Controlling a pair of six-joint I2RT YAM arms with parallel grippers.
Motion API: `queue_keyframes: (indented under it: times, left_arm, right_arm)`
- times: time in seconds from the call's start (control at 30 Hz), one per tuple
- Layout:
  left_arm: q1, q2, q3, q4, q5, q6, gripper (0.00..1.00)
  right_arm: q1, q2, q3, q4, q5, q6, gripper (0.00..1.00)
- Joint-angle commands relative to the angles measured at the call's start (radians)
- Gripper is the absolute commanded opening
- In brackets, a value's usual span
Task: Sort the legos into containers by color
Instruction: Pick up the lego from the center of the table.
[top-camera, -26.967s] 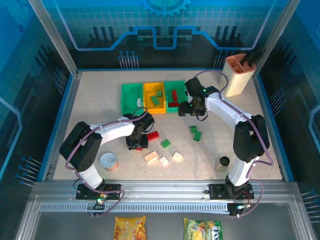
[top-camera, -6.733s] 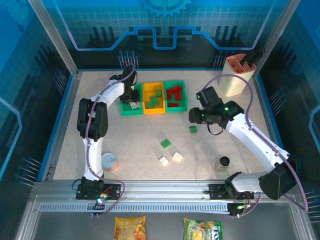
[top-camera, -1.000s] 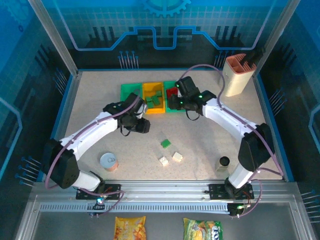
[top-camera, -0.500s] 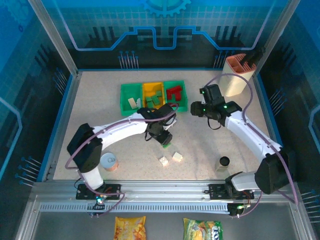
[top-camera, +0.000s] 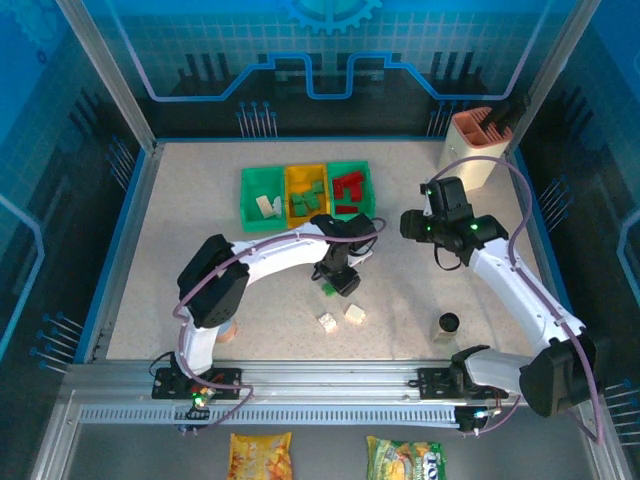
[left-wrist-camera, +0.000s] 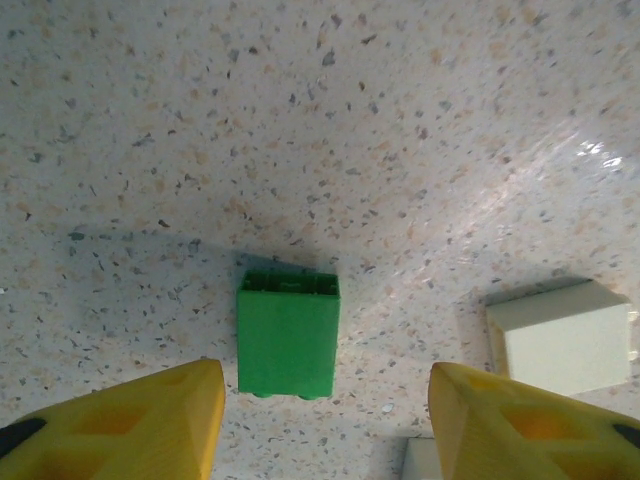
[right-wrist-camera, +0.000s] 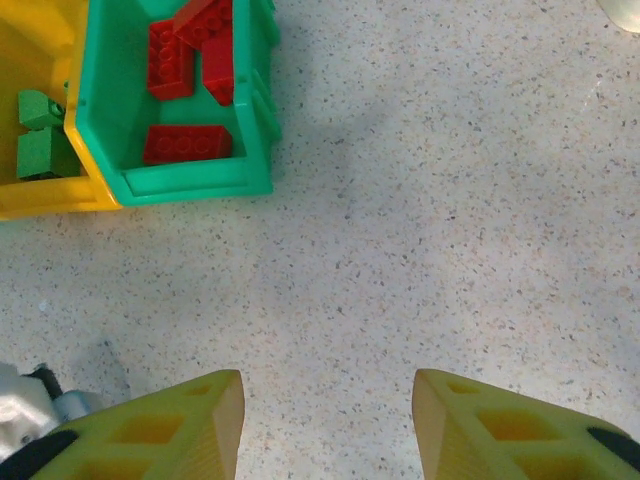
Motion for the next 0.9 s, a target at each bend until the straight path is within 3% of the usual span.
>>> queue_keyframes:
  times: [0.0, 0.43, 0.87]
  left_arm:
    - [-0.006, 0.041, 0.039, -0.073, -0.018, 0.033, 0.58]
    - [0.002, 0.116, 0.054, -0.099, -0.042, 0.055, 0.57]
    - [0.007, 0.135, 0.055, -0.082, -0.011, 0.063, 0.45]
  right_arm:
    - [-0.014, -0.034, -0.016, -0.033, 0.005, -0.013, 0.49]
    - [-0.021, -0.053, -0.024, -0.057, 0.018, -0.013, 0.49]
    - [-0.022, -0.064, -0.023, -0.072, 0.025, -0.006, 0.49]
